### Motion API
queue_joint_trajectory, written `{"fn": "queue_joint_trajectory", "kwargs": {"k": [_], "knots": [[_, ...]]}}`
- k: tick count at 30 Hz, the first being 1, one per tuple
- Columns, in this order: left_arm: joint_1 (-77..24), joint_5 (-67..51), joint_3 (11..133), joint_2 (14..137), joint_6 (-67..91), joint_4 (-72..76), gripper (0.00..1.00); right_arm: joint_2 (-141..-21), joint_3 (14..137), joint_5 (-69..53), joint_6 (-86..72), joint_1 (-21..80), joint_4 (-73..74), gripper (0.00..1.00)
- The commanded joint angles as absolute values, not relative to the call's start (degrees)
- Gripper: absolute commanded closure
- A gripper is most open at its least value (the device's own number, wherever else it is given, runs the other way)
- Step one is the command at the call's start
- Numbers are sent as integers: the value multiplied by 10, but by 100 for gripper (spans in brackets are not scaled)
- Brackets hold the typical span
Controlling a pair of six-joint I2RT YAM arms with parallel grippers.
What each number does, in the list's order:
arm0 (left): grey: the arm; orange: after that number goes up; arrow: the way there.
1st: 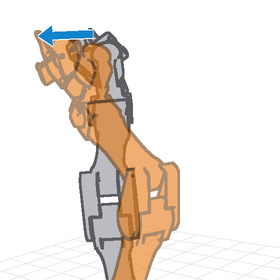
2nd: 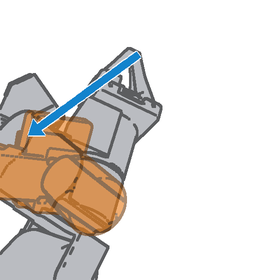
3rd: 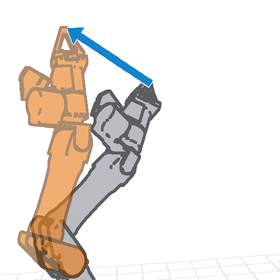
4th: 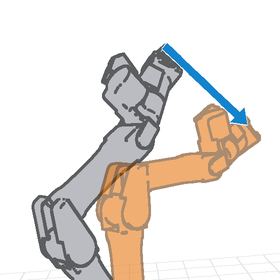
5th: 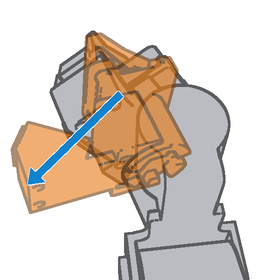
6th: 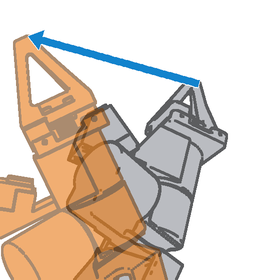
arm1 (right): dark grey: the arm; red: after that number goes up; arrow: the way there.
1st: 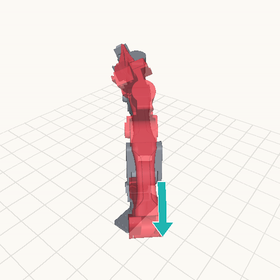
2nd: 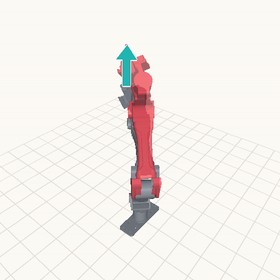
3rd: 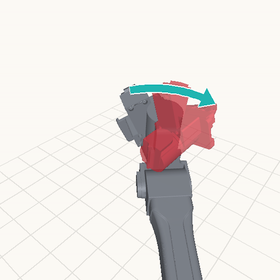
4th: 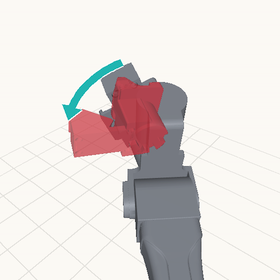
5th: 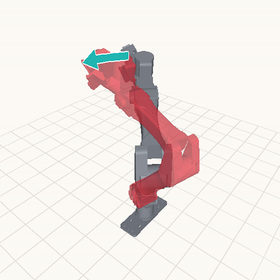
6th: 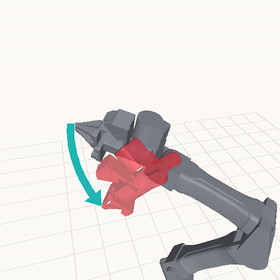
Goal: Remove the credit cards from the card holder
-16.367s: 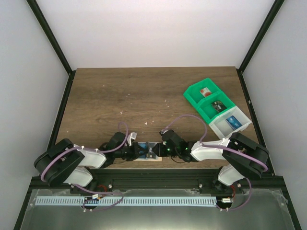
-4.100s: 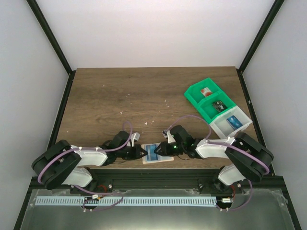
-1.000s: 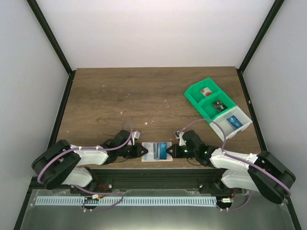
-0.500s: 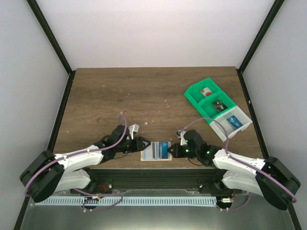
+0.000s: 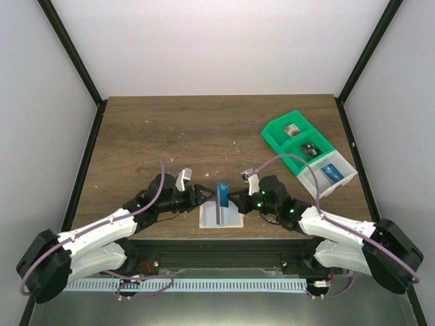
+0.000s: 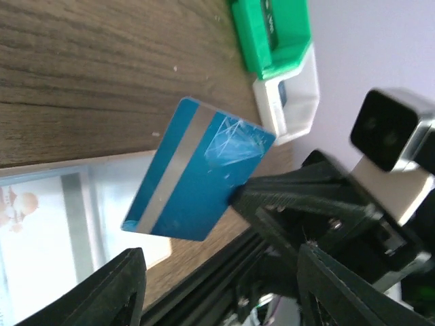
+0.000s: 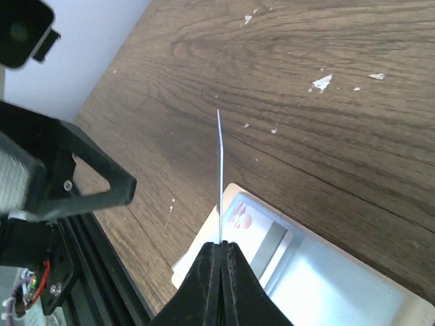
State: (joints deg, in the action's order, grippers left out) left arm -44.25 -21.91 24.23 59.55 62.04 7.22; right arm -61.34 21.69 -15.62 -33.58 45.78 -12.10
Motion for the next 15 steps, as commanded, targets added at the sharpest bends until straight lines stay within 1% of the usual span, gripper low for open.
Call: {"fn": "queue_joint_trajectory", "kwargs": {"k": [1, 5, 8, 15], "knots": [[-424, -194, 251, 562, 702, 45, 36, -639, 239, -134, -276, 488, -141, 100], [-400, -216, 209, 533, 834, 59, 35, -632, 221, -102, -253, 518, -168, 100], [-394, -228, 186, 508, 901, 74, 36, -619, 203, -82, -224, 530, -205, 100], [-393, -225, 211, 486, 968, -32, 41, -603, 198, -22, -102, 579, -235, 100]]}}
